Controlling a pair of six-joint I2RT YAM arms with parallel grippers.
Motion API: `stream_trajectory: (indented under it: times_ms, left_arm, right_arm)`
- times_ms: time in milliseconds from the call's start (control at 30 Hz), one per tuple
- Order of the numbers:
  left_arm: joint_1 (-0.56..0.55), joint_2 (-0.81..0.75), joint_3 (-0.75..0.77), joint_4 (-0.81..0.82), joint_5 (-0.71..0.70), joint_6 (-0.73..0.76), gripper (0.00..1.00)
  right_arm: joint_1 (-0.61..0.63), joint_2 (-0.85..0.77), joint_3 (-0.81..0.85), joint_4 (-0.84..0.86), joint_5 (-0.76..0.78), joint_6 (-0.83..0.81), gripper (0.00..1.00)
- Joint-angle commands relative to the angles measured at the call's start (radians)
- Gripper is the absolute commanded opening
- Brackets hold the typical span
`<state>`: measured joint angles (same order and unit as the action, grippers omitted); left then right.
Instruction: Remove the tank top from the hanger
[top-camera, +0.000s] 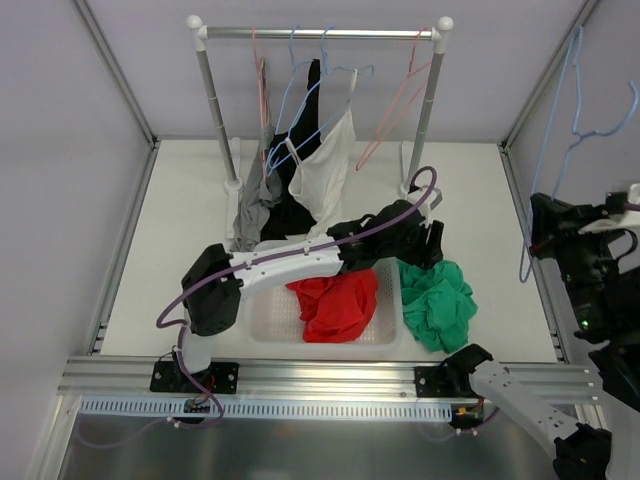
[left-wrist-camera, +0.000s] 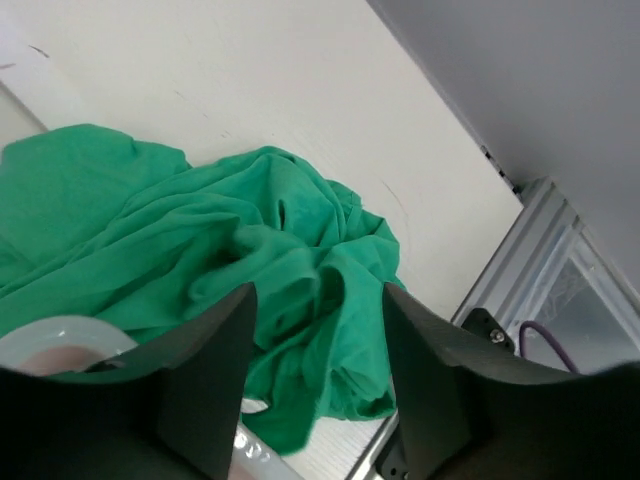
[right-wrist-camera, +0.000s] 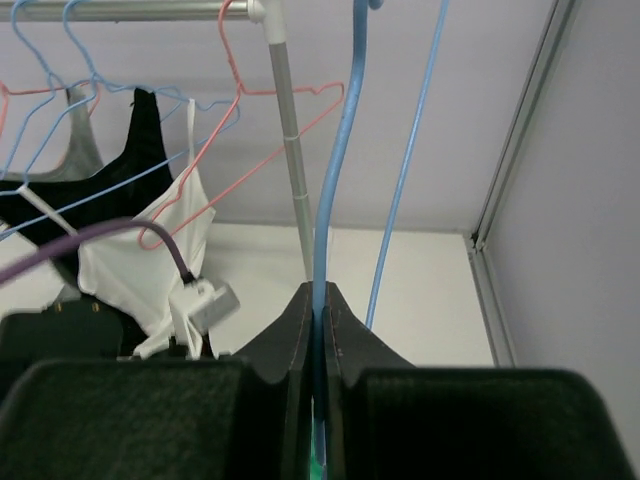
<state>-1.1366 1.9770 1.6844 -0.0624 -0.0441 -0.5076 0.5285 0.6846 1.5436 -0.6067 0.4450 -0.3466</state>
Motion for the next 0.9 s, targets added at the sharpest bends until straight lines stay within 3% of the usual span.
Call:
stream_trajectory:
  times_ms: [0, 33, 67, 100, 267, 433, 767, 867]
  left_arm:
    - [0.014, -0.159, 0.061, -0.065, -0.071, 0.083, 0.57]
    - [0.015, -0.191, 0.060, -0.071, -0.088, 0.101, 0.70]
    - [0.015, -0.210, 0.060, -0.092, -0.105, 0.107, 0.95]
    - [0.015, -0.227, 0.060, -0.106, -0.120, 0.116, 0.99]
    - [0.015, -0.436, -0.041, -0.154, -0.302, 0.161, 0.99]
    - [0.024, -0.669, -0.205, -0.253, -0.505, 0.172, 0.99]
    - [0.031, -1.056, -0.534, -0.347, -0.582, 0.120, 0.99]
    - [0.034, -1.116, -0.598, -0.372, -0.577, 0.095, 0.99]
  right_arm:
    - [-0.002, -0.016, 0.098, -0.264, -0.063, 0.130, 0.00]
    - [-0.002, -0.011, 0.111, -0.281, -0.113, 0.144, 0.00]
    - [-0.002, -0.008, 0.127, -0.300, -0.133, 0.156, 0.00]
    - [-0.002, 0.000, 0.163, -0.341, -0.161, 0.165, 0.00]
    - [-0.002, 0.095, 0.230, -0.439, -0.417, 0.231, 0.00]
    - [-0.004, 0.165, 0.176, -0.400, -0.601, 0.296, 0.00]
    - [-0.002, 0.314, 0.182, -0.222, -0.634, 0.396, 0.00]
    - [-0.001, 0.392, 0.219, -0.179, -0.566, 0.434, 0.00]
